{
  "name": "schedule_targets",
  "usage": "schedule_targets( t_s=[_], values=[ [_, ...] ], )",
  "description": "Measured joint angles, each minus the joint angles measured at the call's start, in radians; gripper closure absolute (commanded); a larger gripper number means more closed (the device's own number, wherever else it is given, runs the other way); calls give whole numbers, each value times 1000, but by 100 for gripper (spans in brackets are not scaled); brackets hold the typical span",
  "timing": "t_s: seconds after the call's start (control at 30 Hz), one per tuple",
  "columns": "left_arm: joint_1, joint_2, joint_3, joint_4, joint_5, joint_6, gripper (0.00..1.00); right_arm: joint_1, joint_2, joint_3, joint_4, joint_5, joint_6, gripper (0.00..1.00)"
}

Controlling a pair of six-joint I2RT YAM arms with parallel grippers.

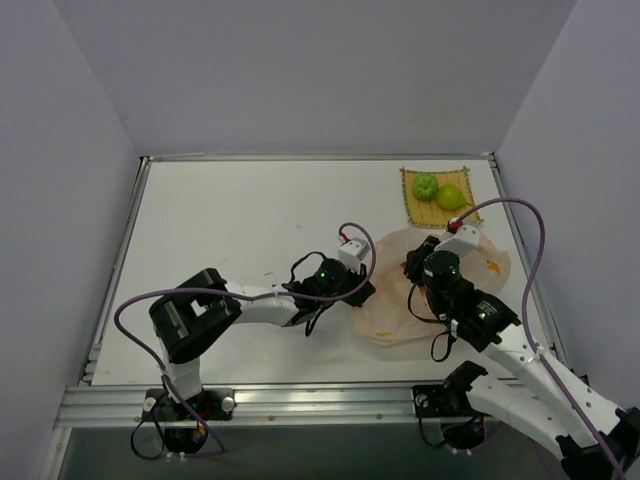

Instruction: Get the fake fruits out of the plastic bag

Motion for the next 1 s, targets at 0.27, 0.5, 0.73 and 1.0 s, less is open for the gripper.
schedule_targets(
  t_s=[0.27, 0.5, 0.73, 1.0],
  values=[
    [0, -18, -8, -15, -15, 15, 98, -2, 207, -68, -89, 88, 144, 64],
    [1, -45, -14, -19, -25, 18, 98, -138, 374, -67, 28, 45, 126, 47],
    [1, -51, -15, -19, -25, 18, 98, -242, 426, -69, 170, -14, 92, 39],
    [6, -50, -15, -19, -14, 18, 84, -251, 548, -79, 230, -99, 72, 33]
  ],
)
